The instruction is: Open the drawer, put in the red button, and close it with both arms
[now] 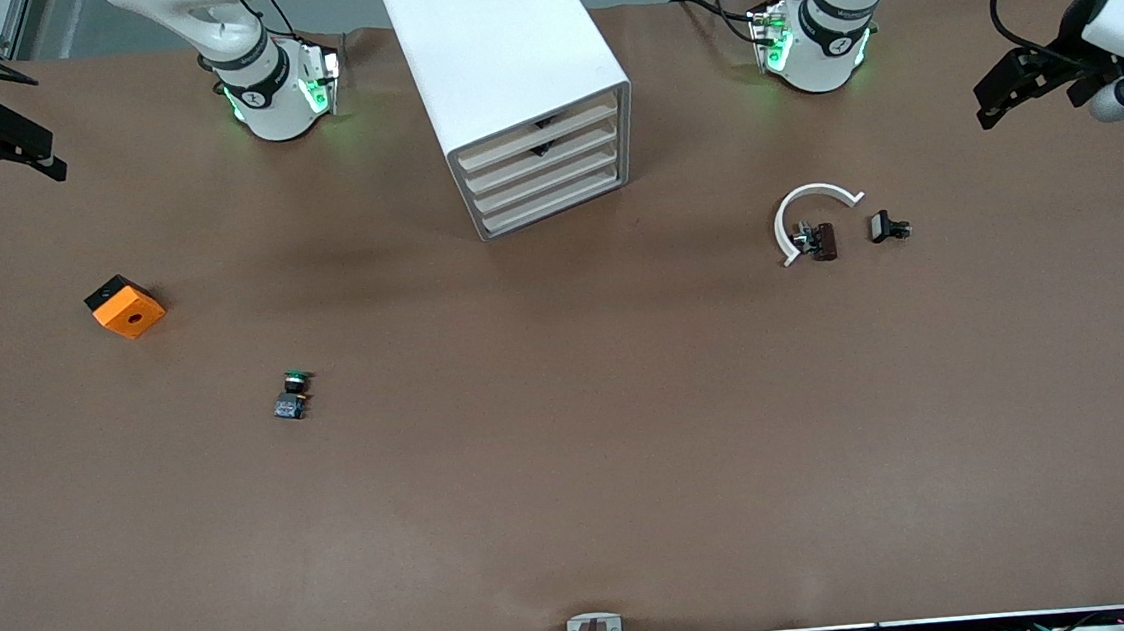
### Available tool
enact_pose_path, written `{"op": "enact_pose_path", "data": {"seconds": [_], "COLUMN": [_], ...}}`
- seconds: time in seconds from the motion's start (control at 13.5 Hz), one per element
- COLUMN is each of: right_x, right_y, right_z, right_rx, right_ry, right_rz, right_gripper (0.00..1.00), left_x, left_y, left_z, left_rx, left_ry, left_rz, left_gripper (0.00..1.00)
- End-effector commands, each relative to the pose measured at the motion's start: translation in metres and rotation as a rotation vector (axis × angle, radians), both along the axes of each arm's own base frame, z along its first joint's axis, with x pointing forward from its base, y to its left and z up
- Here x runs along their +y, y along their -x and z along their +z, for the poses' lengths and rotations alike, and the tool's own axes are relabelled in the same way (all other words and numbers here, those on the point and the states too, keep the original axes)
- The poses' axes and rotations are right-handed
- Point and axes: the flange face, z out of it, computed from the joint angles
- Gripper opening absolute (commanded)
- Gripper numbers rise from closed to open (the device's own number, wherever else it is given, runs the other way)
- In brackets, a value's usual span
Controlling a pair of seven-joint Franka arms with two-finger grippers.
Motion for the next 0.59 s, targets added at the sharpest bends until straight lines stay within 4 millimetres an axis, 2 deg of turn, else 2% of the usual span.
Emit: {"op": "enact_pose_path", "data": {"seconds": [0.0,0.22,0.52], "right_x": [0.0,0.0,0.0], "right_y": [0.004,0.004,0.004], "right_z": [0.005,0.005,0.005], "right_rx": [-0.021,-0.029,-0.029], "right_ry": [0.016,0.016,0.015], "right_rz": [0.004,0.005,0.002], "right_gripper": [1.0,1.0,1.0], "left_x": [0.01,0.015,0.013], "left_y": [0.005,-0.001,-0.007], "left_z": [0.007,0.014,0.01], "left_rx": [-0.023,-0.039,-0.039], "left_ry": [0.037,0.044,0.045], "left_rz": [-0.103,-0.101,-0.107], "left_gripper": [1.0,1.0,1.0]}}
